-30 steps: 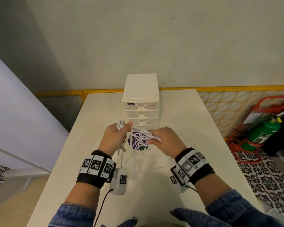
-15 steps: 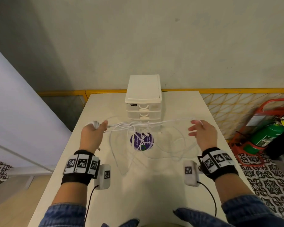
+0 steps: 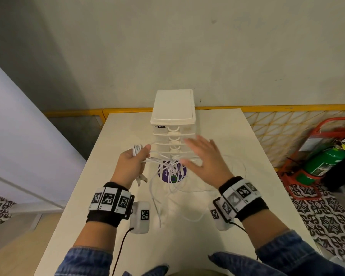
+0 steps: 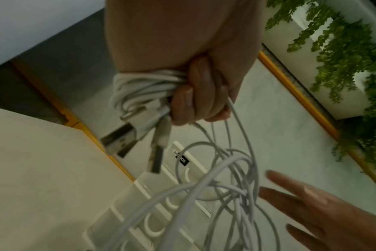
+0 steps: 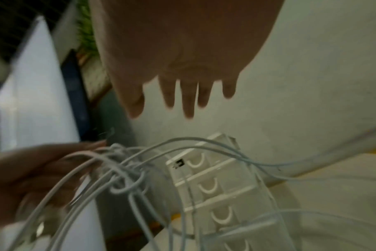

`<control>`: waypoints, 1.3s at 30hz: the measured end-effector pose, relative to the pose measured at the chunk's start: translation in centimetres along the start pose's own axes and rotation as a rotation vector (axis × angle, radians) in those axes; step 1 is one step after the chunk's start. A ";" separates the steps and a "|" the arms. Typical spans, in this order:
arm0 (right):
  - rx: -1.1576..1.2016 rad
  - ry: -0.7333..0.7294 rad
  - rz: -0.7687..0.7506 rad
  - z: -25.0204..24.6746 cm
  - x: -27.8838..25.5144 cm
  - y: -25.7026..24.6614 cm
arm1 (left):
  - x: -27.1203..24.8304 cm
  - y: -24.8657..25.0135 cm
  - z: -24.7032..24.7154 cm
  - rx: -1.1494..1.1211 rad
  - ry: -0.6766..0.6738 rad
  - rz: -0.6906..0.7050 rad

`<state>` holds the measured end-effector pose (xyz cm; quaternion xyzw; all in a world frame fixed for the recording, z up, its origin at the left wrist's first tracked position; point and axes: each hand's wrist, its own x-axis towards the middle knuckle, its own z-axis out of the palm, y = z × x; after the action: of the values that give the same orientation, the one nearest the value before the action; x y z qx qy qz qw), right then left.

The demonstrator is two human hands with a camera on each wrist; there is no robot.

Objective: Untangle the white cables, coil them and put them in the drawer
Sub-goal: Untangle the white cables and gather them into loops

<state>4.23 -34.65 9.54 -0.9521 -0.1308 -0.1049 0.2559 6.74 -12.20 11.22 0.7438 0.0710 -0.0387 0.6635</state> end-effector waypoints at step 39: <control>0.309 0.248 -0.133 2.5 -0.9 0.4 | -1.8 -0.8 2.4 0.200 -0.211 0.132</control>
<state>3.82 -33.90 6.97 -0.8707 -0.1754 -0.2165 0.4053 4.97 -14.59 10.39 0.8010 -0.0523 -0.0797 0.5910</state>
